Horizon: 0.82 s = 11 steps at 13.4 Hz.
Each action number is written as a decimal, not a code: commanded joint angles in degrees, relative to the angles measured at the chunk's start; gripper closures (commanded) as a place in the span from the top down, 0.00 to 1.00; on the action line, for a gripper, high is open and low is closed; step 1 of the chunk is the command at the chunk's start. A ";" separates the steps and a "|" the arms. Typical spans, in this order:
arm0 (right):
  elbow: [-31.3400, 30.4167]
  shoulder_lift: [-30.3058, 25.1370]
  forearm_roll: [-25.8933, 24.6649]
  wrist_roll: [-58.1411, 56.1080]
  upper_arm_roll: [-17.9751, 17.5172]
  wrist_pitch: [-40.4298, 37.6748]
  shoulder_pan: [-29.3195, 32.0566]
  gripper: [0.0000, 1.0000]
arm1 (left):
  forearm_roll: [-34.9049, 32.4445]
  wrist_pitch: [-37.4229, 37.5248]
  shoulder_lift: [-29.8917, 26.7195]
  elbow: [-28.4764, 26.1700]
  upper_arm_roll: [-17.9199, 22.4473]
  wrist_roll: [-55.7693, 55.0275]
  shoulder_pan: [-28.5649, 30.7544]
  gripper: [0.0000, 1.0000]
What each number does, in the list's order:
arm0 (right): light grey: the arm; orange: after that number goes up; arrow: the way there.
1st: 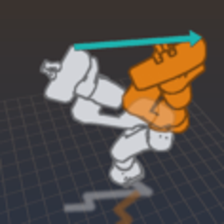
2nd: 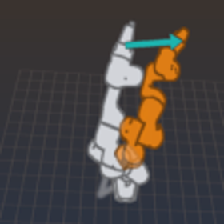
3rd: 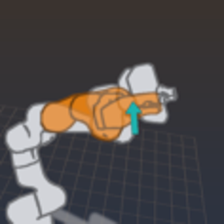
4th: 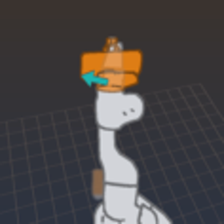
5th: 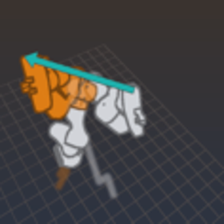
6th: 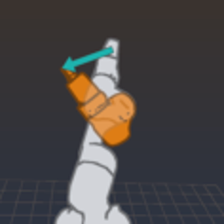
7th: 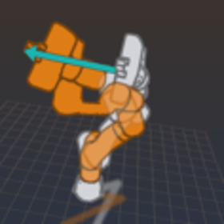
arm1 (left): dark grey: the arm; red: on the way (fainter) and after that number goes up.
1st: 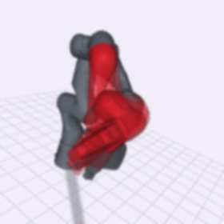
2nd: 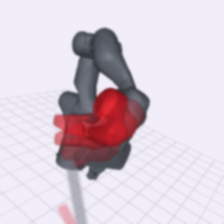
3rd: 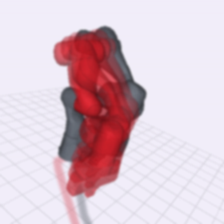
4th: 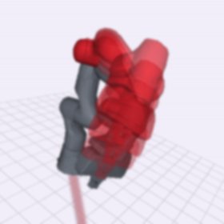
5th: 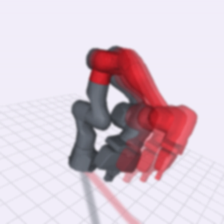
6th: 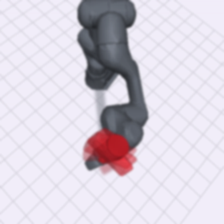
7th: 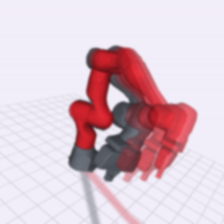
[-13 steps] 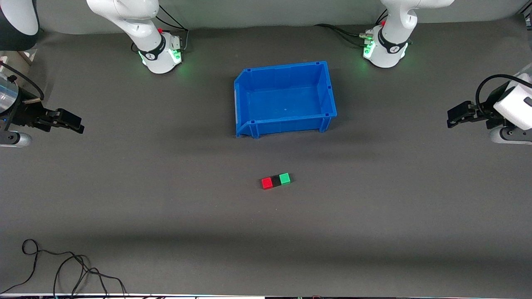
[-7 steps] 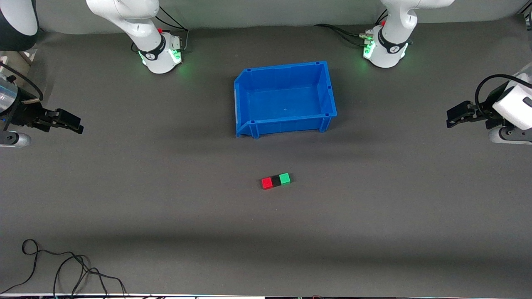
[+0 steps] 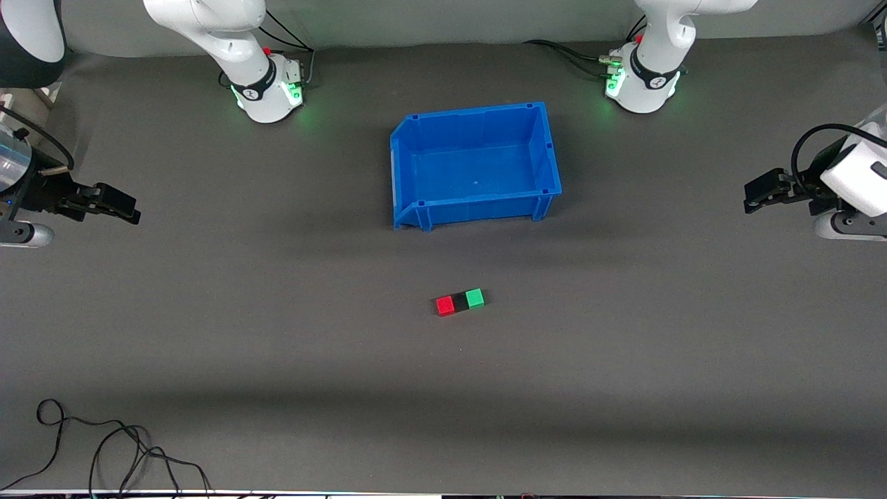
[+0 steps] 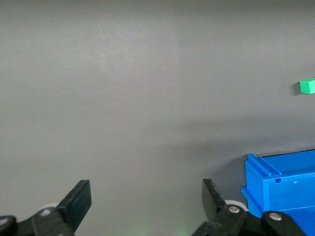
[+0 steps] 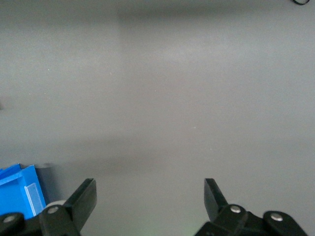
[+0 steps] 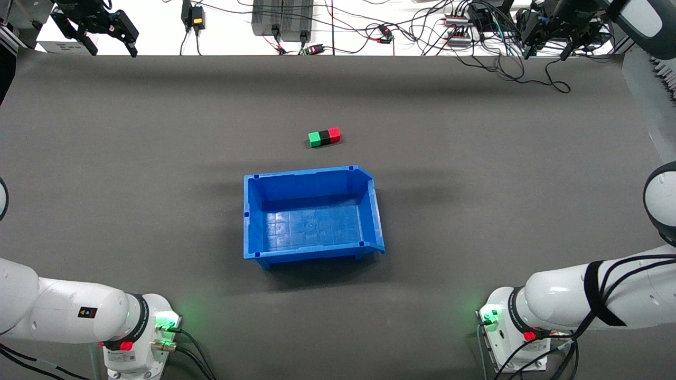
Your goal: Attach green and red cubes to black cube
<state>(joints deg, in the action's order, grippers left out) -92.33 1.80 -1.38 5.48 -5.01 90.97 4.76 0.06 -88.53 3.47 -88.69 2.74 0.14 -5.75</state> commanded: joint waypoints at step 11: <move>0.13 0.22 -0.82 0.32 0.52 0.35 -1.16 0.98 | -1.02 -0.15 0.22 1.06 0.60 0.65 -0.84 1.00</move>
<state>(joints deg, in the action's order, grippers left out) -92.31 2.07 -1.38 5.48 -4.99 91.00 4.41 0.05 -88.57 3.47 -88.58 2.74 0.15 -5.78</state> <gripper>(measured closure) 0.026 0.000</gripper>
